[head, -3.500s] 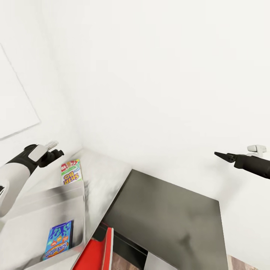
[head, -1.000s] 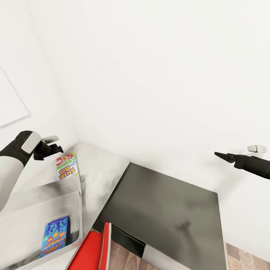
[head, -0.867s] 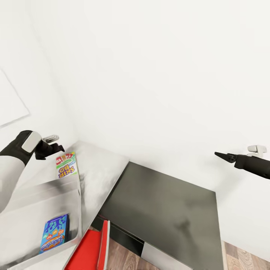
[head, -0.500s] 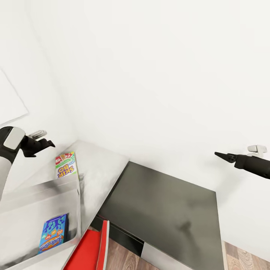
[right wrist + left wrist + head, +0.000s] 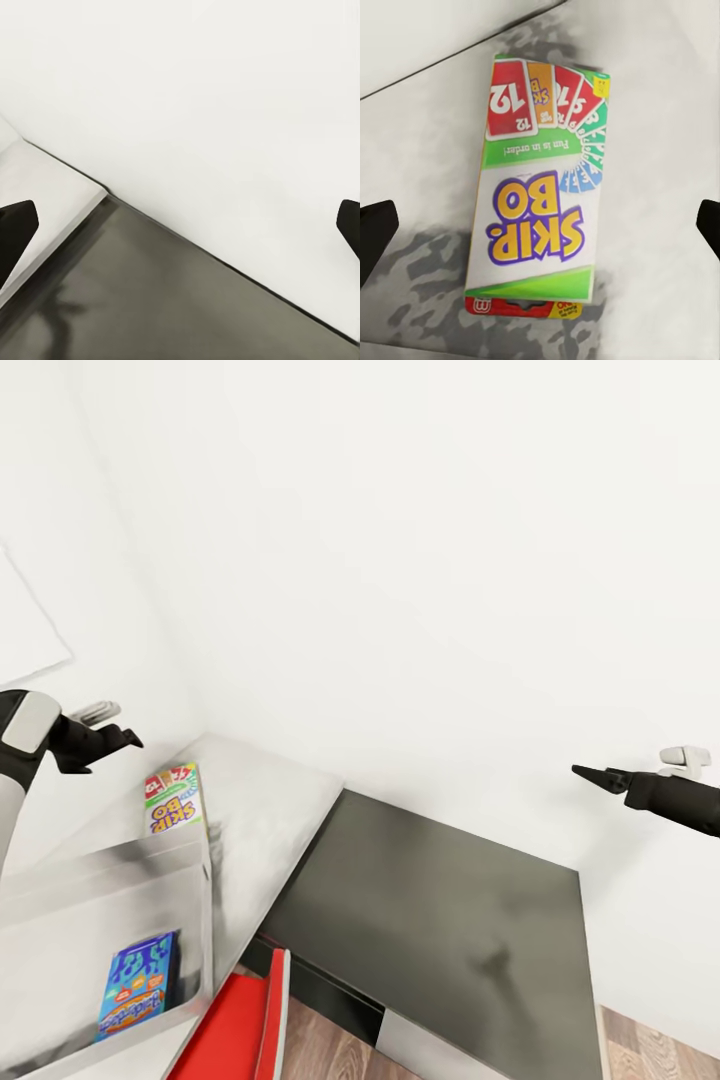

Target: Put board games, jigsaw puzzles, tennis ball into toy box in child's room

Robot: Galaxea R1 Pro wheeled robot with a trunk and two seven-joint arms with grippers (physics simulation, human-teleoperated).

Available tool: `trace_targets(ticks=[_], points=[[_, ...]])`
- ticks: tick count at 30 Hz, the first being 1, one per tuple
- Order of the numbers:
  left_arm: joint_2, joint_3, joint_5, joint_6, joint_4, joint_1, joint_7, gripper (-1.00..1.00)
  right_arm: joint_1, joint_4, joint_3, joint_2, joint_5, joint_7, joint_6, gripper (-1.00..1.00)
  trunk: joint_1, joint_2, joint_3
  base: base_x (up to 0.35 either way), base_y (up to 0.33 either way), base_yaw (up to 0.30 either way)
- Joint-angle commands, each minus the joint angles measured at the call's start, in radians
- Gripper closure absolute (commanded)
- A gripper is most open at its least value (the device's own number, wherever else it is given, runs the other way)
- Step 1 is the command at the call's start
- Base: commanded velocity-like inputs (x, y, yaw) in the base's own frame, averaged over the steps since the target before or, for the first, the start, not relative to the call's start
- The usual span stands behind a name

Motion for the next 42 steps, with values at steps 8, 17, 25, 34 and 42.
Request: trace_targets(ticks=[8, 17, 25, 34, 42], points=[[0.001, 0.000, 0.010, 0.004, 0.001, -0.022, 0.017, -1.00, -0.003, 0.000, -0.006, -0.001, 0.003, 0.007, 0.026, -1.00, 0.031, -0.058, -0.029, 0.000, 0.000, 0.000], [0.004, 0.000, 0.007, 0.002, 0.001, -0.023, 0.019, -1.00, -0.014, 0.000, -0.006, -0.004, 0.003, 0.006, 0.043, -1.00, 0.066, -0.121, -0.071, 0.000, 0.000, 0.000], [-0.002, -0.005, 0.006, -0.081, 0.021, -0.015, 0.022, -1.00, -0.015, 0.000, -0.006, -0.004, 0.003, 0.007, 0.043, -1.00, 0.096, -0.177, -0.109, 0.000, 0.000, 0.000], [0.002, -0.063, 0.008, -0.182, 0.110, -0.011, 0.011, -1.00, -0.013, 0.000, -0.006, -0.004, 0.003, 0.007, 0.043, -1.00, 0.131, -0.240, -0.151, 0.000, 0.000, 0.000], [0.004, -0.067, 0.010, -0.183, 0.117, -0.011, -0.015, -1.00, -0.012, 0.000, -0.006, -0.004, 0.003, 0.007, 0.043, -1.00, 0.161, -0.296, -0.189, 0.000, 0.000, 0.000]])
